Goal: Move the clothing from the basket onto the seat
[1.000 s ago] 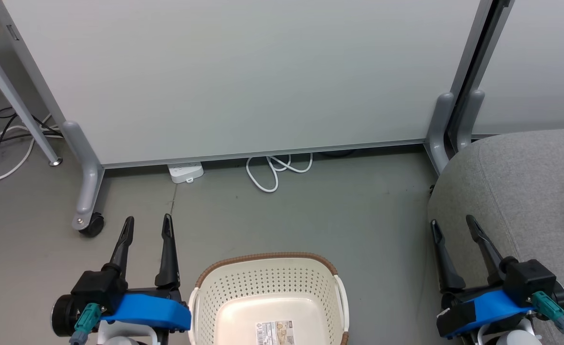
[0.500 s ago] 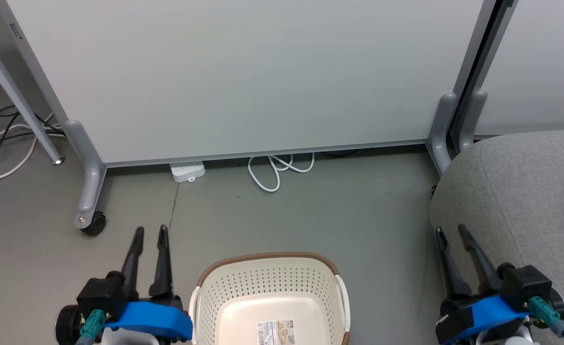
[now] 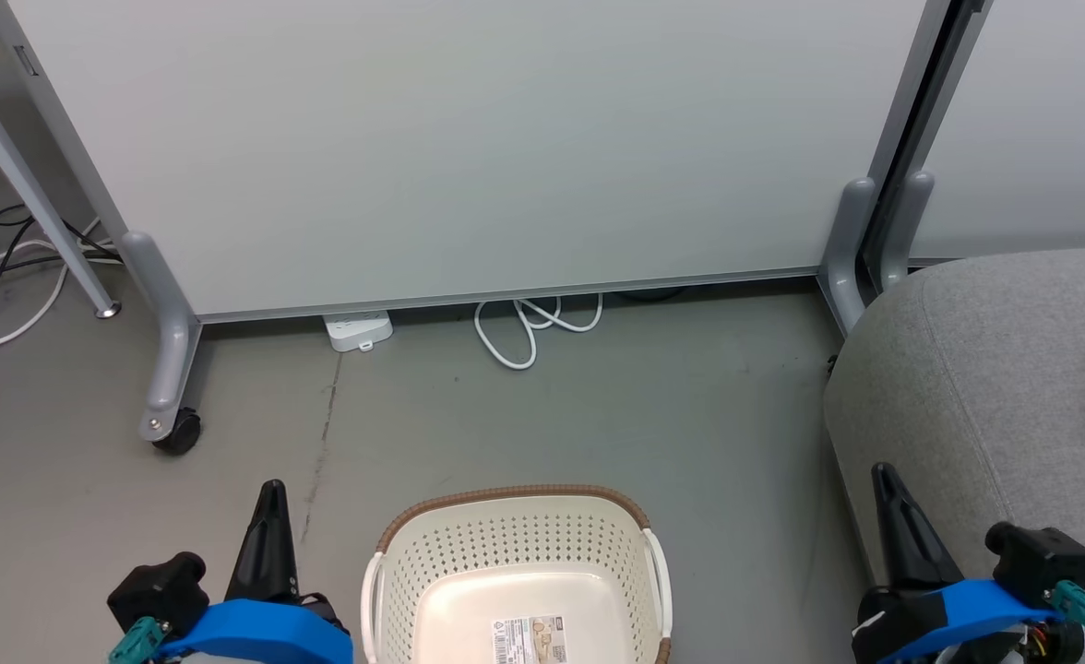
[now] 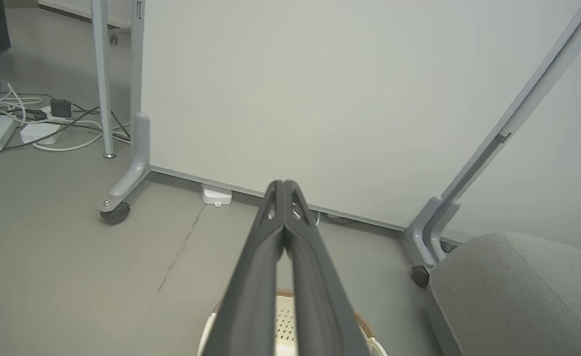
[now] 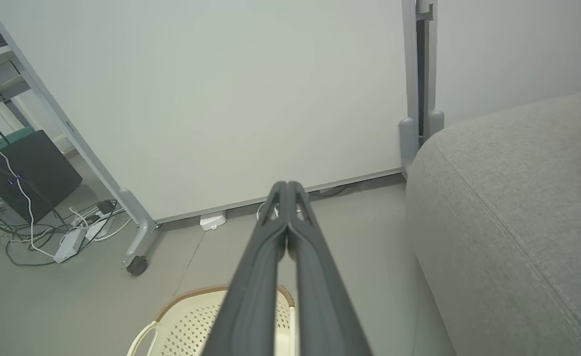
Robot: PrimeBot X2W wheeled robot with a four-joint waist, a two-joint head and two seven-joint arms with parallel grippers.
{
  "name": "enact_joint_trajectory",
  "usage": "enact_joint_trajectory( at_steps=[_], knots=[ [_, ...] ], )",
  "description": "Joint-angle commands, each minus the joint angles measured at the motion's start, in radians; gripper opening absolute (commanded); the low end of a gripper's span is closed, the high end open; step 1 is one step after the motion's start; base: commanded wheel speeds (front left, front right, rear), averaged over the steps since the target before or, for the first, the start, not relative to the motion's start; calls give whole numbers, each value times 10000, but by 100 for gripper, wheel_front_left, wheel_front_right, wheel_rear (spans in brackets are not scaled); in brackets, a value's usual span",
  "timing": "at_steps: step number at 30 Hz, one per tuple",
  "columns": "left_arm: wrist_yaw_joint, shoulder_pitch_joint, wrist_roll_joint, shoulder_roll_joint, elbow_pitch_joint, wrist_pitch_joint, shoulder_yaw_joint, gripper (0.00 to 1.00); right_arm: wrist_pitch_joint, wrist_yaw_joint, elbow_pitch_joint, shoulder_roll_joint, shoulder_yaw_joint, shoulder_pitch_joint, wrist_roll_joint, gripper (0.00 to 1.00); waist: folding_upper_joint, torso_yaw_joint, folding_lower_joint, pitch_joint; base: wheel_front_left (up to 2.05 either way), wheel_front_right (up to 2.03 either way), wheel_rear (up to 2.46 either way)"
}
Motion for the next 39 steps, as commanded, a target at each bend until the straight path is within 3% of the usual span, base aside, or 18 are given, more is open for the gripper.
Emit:
enact_joint_trajectory(
  at_steps=[1, 39],
  knots=[
    [-62, -302, -413, 6, -196, 83, 102, 0, 82, 0, -204, -13, -63, -210, 469, 0, 0, -10, 0, 1, 0, 0, 0],
    [-366, -602, -5803, 6, -401, 1512, 852, 0, 1527, 1, -490, -10, -491, -391, 6296, 0, 0, -262, 0, 25, 0, 0, 0]
  ],
)
